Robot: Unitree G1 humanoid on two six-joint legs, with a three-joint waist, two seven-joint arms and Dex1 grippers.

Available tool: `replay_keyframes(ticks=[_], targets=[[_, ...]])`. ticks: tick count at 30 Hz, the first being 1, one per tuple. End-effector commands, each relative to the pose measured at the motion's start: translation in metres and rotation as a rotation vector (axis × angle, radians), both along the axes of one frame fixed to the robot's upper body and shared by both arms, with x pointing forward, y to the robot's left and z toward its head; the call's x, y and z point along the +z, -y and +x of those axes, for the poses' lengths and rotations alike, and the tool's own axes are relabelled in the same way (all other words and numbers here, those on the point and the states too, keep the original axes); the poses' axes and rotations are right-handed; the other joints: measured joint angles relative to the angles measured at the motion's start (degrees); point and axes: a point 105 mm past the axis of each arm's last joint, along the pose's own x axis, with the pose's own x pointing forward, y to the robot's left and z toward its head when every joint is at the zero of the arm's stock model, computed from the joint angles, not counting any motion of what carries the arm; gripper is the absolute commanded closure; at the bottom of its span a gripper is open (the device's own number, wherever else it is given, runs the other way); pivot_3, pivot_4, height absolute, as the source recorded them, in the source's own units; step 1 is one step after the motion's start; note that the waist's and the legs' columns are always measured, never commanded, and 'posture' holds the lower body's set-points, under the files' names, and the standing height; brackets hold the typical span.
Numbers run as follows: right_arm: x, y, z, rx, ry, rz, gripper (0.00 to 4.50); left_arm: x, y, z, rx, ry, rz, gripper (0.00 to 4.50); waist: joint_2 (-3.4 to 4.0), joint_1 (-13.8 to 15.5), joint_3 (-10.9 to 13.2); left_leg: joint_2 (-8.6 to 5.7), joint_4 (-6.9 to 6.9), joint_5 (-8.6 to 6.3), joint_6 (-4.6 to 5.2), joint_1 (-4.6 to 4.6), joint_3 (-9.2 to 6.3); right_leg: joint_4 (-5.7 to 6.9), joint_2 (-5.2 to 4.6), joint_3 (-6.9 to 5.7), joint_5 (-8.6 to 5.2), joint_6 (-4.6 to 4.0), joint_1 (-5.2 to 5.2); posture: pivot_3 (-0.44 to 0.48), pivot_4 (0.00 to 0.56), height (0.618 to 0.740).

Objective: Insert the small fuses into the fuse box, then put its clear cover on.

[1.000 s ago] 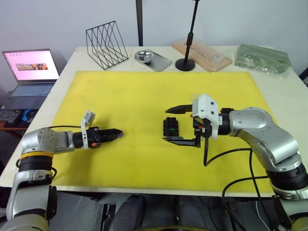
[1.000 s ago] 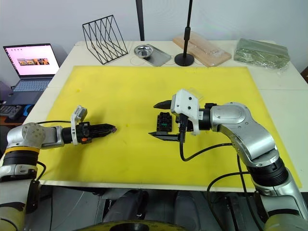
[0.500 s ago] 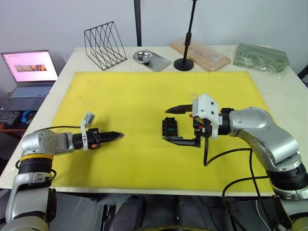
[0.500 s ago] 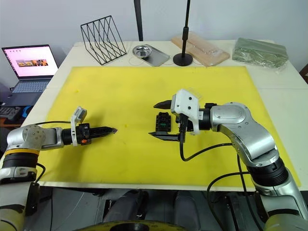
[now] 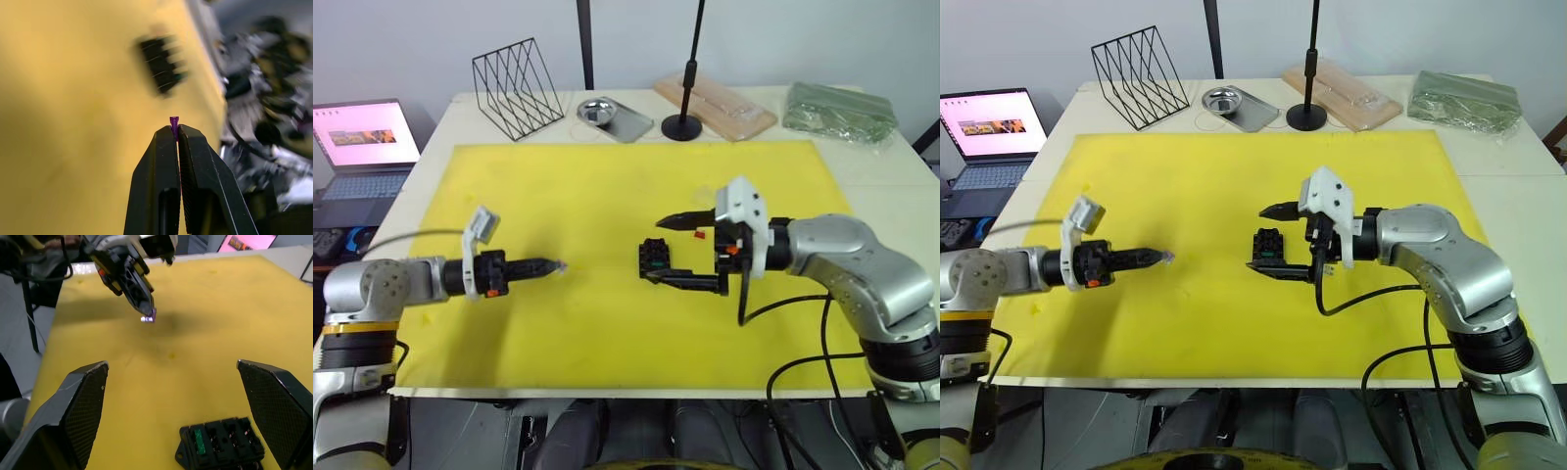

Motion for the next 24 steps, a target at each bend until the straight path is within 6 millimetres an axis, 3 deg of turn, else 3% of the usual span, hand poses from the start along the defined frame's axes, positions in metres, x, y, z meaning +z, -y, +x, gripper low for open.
replay_keyframes(ticks=[1,2,7,9,12,14,20,24], targets=[[0.014,0.005,0.0,-0.016,0.012,0.029,0.0,0.021,0.022,-0.01,-0.074,0.334,0.009,4.48,0.0,0.02,0.0,0.0,-0.02,0.0,0.01,0.0,0.01,-0.03,0.0,0.0,0.0,0.0,0.0,0.0,0.15,0.74],[0.014,0.007,0.001,-0.022,0.014,0.027,0.0,0.024,0.03,-0.016,-0.109,0.427,0.012,4.48,0.0,-0.01,0.0,0.01,-0.04,0.0,0.01,0.0,0.02,-0.06,-0.01,0.0,0.0,0.0,0.0,0.0,0.15,0.74],[0.014,0.003,-0.005,-0.003,0.026,0.012,1.16,0.032,0.054,-0.017,-0.177,0.618,-0.018,4.5,-0.03,0.07,0.02,0.09,0.0,-0.06,0.11,-0.05,0.2,-0.11,0.0,0.0,0.02,-0.03,-0.01,0.0,0.15,0.74],[0.013,-0.001,-0.008,0.012,0.038,0.004,1.16,0.036,0.061,-0.016,-0.167,0.69,-0.055,4.5,-0.03,0.07,0.02,0.18,0.01,-0.07,0.14,-0.03,0.32,-0.13,0.05,0.02,0.04,-0.05,-0.02,0.0,0.15,0.74],[0.013,-0.004,-0.011,0.025,0.033,0.018,1.68,0.032,0.067,-0.017,-0.182,0.757,-0.051,4.5,-0.04,0.05,0.02,0.24,0.06,-0.07,0.14,-0.03,0.34,-0.13,0.12,0.02,0.05,-0.06,0.0,0.0,0.15,0.74],[0.012,-0.006,-0.011,0.024,0.041,0.009,2.34,0.03,0.069,-0.018,-0.184,0.763,-0.058,4.5,-0.04,0.05,0.02,0.3,0.05,-0.07,0.14,-0.02,0.36,-0.13,0.18,0.03,0.07,-0.09,-0.01,0.0,0.15,0.74],[0.007,-0.012,-0.017,0.047,0.045,0.001,2.34,0.026,0.074,-0.018,-0.2,0.808,-0.05,4.5,-0.04,0.08,0.02,0.45,0.05,-0.07,0.13,-0.01,0.36,-0.13,0.35,0.03,0.13,-0.19,-0.01,0.0,0.15,0.74],[0.007,-0.014,-0.017,0.052,0.048,0.004,3.21,0.025,0.075,-0.015,-0.198,0.819,-0.051,4.5,-0.04,0.09,0.02,0.47,0.05,-0.07,0.13,0.0,0.36,-0.14,0.37,0.03,0.14,-0.19,-0.01,0.0,0.15,0.74]])
